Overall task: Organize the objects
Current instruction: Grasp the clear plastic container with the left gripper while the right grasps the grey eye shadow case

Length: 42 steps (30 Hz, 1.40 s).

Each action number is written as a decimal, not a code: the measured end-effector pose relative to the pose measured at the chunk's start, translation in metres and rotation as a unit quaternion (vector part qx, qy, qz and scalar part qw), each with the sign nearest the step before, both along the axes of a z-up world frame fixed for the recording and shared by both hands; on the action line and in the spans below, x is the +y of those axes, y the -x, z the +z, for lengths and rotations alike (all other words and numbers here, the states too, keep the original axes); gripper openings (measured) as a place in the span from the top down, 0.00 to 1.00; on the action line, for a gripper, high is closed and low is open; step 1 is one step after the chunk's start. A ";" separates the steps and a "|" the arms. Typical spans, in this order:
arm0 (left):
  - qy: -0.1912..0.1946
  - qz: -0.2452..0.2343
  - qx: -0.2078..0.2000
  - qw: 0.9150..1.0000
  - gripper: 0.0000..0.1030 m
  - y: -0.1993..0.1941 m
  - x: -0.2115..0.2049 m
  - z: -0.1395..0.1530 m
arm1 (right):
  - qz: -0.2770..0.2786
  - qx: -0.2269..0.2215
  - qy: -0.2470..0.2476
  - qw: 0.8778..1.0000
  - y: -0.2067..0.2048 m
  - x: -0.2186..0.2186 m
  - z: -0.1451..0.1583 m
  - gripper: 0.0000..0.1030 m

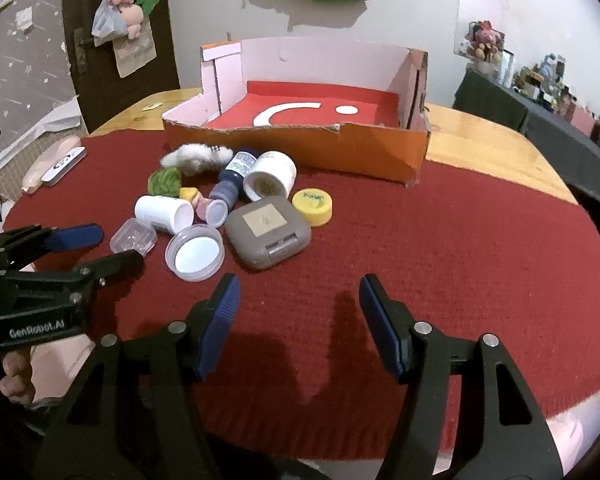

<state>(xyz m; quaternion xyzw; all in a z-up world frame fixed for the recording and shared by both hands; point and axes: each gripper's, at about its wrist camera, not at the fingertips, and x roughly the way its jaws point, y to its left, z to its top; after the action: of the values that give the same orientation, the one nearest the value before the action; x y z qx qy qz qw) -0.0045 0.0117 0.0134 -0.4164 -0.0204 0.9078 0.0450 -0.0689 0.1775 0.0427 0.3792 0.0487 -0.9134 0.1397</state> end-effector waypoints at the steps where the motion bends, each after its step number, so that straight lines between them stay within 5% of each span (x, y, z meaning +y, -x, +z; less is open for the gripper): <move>1: 0.000 -0.001 -0.001 1.000 0.32 0.001 0.001 0.000 | 0.003 -0.002 -0.001 1.000 0.002 -0.001 -0.001 0.41; 11: 0.000 0.004 -0.002 1.000 0.38 0.010 0.002 -0.002 | 0.021 -0.022 0.001 1.000 0.019 -0.010 -0.012 0.46; 25: -0.001 0.010 0.000 1.000 0.58 0.017 -0.007 -0.003 | 0.039 -0.026 0.000 0.999 0.039 -0.027 -0.013 0.46; 42: -0.014 0.006 0.006 1.000 0.58 0.011 -0.011 0.000 | 0.032 -0.025 0.023 0.999 0.035 -0.021 -0.007 0.48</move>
<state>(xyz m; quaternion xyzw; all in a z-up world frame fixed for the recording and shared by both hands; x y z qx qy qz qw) -0.0154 0.0008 0.0129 -0.4098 -0.0353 0.9103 0.0460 -0.1043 0.1561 0.0356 0.3965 0.0362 -0.8997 0.1790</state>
